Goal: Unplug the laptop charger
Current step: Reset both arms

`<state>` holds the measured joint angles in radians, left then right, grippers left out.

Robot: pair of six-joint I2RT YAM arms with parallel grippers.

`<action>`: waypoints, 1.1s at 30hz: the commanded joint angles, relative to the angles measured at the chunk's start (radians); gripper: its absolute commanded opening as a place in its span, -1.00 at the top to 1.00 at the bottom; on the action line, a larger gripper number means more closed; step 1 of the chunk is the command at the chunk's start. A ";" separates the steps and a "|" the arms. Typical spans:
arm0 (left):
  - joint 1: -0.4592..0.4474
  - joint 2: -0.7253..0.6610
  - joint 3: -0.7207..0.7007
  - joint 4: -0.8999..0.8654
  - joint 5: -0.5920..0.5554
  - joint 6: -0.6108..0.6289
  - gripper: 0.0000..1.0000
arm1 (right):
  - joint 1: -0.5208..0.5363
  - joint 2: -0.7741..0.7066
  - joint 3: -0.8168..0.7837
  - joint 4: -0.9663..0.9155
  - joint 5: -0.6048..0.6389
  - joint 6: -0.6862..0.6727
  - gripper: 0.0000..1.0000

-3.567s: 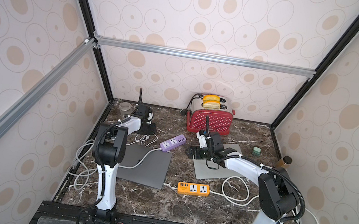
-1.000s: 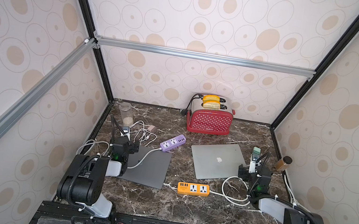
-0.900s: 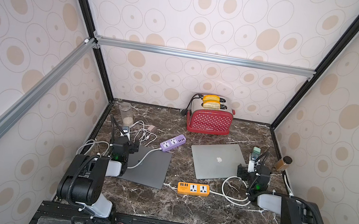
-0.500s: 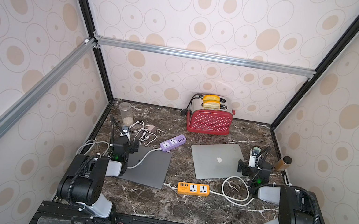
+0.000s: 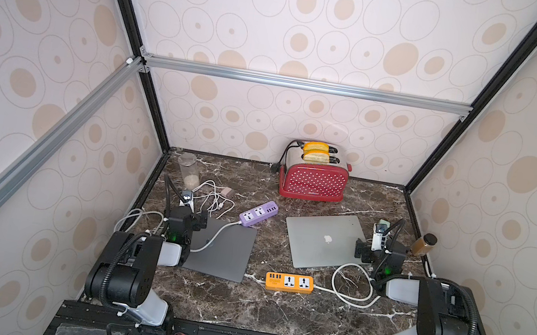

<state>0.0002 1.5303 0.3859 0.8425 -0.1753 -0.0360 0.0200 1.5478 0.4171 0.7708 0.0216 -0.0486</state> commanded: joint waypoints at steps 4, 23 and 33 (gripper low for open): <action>0.004 0.008 0.028 0.015 -0.061 -0.013 -0.99 | -0.003 -0.012 0.009 0.004 -0.010 -0.002 -1.00; 0.005 0.009 0.032 0.010 -0.062 -0.015 -0.98 | 0.004 -0.012 0.005 0.013 -0.003 -0.007 -1.00; 0.004 0.011 0.033 0.010 -0.062 -0.014 -0.98 | 0.004 -0.011 0.013 -0.003 -0.006 -0.006 -1.00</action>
<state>0.0002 1.5337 0.3923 0.8413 -0.2298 -0.0422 0.0227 1.5406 0.4107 0.7761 0.0055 -0.0566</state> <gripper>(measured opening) 0.991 0.993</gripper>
